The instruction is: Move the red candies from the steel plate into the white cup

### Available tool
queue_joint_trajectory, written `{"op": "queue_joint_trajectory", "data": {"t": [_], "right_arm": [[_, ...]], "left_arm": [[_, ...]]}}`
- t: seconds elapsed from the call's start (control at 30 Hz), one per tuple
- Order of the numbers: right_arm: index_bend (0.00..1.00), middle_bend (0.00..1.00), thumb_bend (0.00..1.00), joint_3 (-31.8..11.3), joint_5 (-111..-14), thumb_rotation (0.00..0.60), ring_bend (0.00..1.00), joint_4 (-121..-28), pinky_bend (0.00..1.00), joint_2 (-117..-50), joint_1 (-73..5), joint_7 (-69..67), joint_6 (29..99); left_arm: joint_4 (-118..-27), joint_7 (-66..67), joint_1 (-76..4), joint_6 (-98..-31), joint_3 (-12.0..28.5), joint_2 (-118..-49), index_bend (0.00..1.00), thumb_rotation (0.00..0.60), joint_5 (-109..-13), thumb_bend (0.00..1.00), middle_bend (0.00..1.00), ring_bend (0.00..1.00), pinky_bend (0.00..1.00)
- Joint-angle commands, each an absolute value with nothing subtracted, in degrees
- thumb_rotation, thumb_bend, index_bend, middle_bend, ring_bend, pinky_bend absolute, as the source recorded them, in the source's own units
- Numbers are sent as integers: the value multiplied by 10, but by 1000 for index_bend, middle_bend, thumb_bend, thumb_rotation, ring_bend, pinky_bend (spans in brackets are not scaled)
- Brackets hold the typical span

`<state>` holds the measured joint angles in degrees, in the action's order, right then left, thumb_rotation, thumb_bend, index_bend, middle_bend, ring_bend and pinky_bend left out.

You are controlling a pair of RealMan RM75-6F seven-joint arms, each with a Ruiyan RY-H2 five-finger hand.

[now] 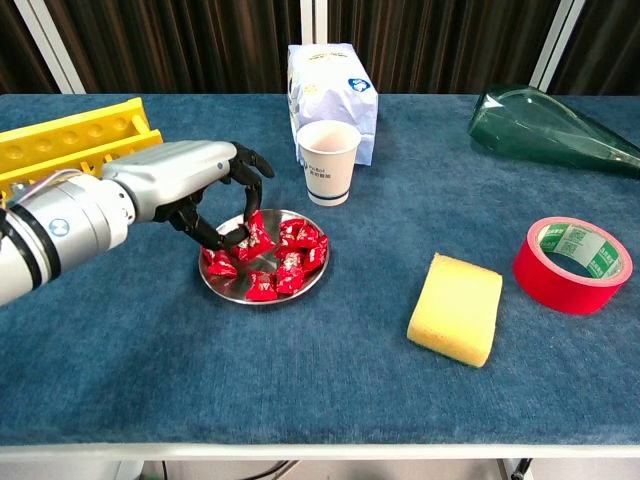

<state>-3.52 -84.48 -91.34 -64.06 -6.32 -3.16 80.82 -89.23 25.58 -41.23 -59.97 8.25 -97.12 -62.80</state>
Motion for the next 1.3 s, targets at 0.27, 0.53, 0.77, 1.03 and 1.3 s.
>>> {"op": "queue_joint_trajectory", "data": {"t": [0.27,0.53,0.77,1.03,1.3], "right_arm": [[0,0,288,-35,-844,600,0,-914,0,-640,-63,-31,808],[0,0,288,-36,-844,600,0,-913,0,-638,-63,-37,809],[0,0,289,-38,-845,600,0,-912,0,-635,-61,-46,815],[0,0,289,-37,-848,600,0,-911,0,-631,-60,-56,816],[0,0,289,-38,-848,600,0,-911,0,-630,-59,-60,817]], "left_arm": [[-956,295,-433,-618,139,-920,645,600,-607,396,155,34,205],[-928,348,-503,-603,212,-936,646,600,-522,396,155,34,204],[-847,360,-556,-588,227,-996,646,600,-471,397,155,34,204],[-760,352,-596,-578,234,-1047,640,600,-450,397,155,34,204],[-734,347,-608,-573,230,-1061,544,600,-439,395,154,34,204]]}}
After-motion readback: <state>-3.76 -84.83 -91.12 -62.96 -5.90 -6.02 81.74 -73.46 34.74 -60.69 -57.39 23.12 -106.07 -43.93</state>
